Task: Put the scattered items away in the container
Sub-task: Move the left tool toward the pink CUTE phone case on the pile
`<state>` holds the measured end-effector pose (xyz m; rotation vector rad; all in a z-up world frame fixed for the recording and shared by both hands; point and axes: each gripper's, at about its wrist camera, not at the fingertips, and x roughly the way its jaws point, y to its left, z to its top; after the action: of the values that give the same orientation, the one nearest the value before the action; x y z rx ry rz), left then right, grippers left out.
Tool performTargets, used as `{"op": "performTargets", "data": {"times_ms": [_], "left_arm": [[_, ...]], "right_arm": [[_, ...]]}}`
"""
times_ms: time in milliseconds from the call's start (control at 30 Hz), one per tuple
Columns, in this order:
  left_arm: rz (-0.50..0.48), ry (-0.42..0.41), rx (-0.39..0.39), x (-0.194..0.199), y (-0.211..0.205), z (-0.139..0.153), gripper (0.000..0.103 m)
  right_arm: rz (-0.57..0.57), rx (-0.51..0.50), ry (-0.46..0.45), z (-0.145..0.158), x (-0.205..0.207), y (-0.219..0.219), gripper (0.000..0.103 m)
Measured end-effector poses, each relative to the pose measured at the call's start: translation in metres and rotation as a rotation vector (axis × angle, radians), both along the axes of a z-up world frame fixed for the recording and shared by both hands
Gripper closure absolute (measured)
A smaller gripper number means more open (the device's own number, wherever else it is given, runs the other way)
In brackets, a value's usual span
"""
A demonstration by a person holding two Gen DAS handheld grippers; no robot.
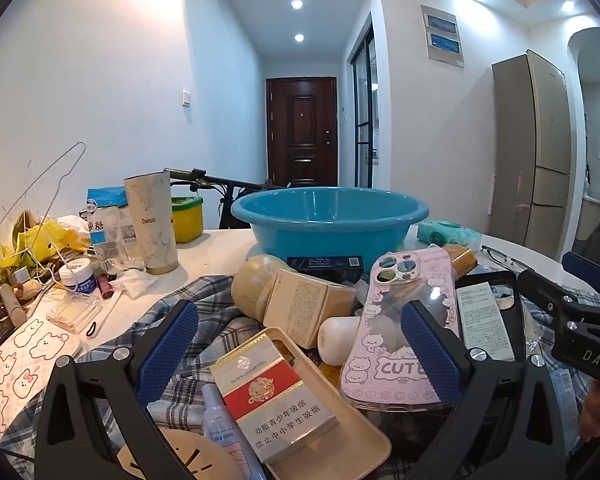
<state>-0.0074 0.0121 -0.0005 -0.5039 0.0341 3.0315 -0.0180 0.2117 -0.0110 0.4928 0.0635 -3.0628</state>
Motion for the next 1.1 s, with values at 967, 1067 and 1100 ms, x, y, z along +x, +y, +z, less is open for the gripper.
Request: {"op": "performTargets", "data": {"times_ms": [967, 1067, 1100], "left_arm": [[-0.042, -0.032, 0.030, 0.007, -0.007, 0.047, 0.004], [-0.032, -0.060, 0.041, 0.000, -0.009, 0.050, 0.000], [-0.031, -0.070, 0.049, -0.002, -0.010, 0.049, 0.000]], "right_arm": [[-0.044, -0.014, 0.035, 0.044, 0.023, 0.013, 0.015], [-0.045, -0.008, 0.040, 0.049, 0.024, 0.013, 0.007], [-0.043, -0.009, 0.040, 0.049, 0.024, 0.013, 0.003]]}}
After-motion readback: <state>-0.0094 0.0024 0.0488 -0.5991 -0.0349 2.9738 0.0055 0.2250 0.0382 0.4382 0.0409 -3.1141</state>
